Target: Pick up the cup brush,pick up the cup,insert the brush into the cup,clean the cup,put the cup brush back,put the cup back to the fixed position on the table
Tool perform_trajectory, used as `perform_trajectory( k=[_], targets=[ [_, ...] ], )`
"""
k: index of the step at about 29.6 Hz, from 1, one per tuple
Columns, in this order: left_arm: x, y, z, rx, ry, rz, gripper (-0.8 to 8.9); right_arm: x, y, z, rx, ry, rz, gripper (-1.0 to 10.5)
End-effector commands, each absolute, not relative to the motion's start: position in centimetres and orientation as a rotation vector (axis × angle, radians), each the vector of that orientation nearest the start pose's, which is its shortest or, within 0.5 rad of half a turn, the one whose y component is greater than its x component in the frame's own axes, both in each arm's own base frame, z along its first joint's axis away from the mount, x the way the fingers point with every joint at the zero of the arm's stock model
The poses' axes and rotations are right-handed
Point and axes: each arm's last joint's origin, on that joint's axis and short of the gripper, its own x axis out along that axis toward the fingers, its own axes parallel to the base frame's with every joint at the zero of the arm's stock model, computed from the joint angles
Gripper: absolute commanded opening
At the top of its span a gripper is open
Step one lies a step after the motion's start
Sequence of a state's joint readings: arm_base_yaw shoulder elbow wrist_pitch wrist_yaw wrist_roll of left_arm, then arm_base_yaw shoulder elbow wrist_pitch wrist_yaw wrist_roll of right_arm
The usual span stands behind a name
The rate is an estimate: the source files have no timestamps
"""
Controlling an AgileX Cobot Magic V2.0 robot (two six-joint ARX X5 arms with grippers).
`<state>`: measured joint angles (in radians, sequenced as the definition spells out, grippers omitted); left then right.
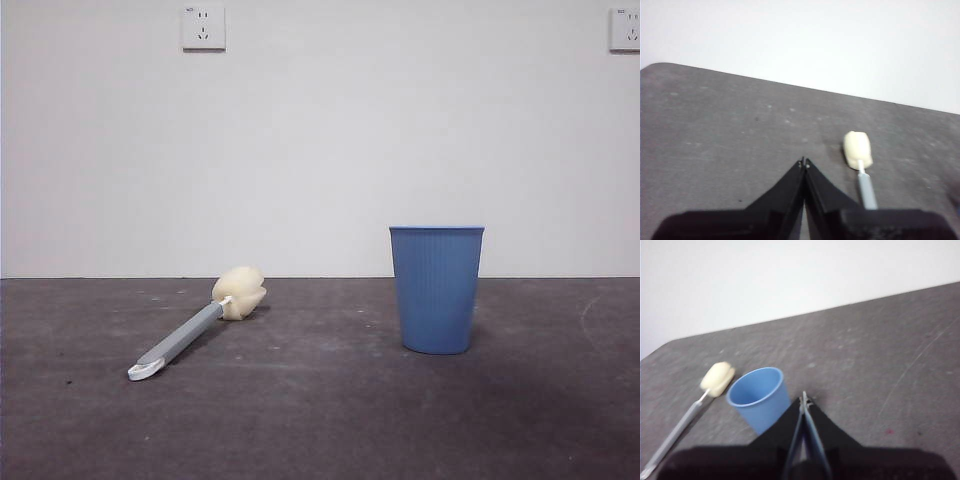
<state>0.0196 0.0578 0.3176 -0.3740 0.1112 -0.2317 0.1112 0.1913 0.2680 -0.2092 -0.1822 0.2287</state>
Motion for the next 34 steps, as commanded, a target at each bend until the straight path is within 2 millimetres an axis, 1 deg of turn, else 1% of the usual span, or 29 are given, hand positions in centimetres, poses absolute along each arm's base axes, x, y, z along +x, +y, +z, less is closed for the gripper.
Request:
perform_trajectory(
  k=[1,6,12,15,18,21,25,28,33,34],
  targets=[
    [7.0,-0.3,24.6,-0.253,0.149,-0.137,-0.06,9.8,1.7,23.7,0.235,0.202,0.305,-0.1],
    [6.9,-0.7,27.5,-0.245,0.259,-0.233,-0.06,10.7,2.1,27.0,0.175,0.331,0.408,-0.1],
    [7.3,-1.0,30.5,-0.207,0.423,-0.352,-0.06,11.5,2.4,30.6,0.100,0.493,0.501,-0.1],
    [7.5,-1.1,31.8,-0.184,0.502,-0.385,-0.06,11.8,2.5,32.2,0.064,0.558,0.528,-0.1],
    [7.7,-1.1,32.8,-0.154,0.577,-0.416,-0.06,12.0,2.5,33.3,0.030,0.623,0.540,-0.1],
    [7.9,-1.1,33.3,-0.109,0.657,-0.434,-0.06,12.0,2.6,33.8,0.008,0.691,0.551,-0.1],
    [7.9,-1.1,33.4,-0.063,0.739,-0.461,-0.06,11.9,2.6,33.6,0.003,0.752,0.561,-0.1],
    [7.8,-1.3,33.3,-0.053,0.748,-0.482,-0.07,11.8,2.7,33.7,0.023,0.751,0.624,-0.1],
    [7.8,-1.4,33.3,-0.047,0.744,-0.495,-0.01,11.8,2.7,33.7,0.027,0.750,0.631,0.0],
    [7.9,-1.4,33.4,-0.046,0.739,-0.495,0.05,11.8,2.7,33.7,0.027,0.750,0.631,0.4]
  ],
)
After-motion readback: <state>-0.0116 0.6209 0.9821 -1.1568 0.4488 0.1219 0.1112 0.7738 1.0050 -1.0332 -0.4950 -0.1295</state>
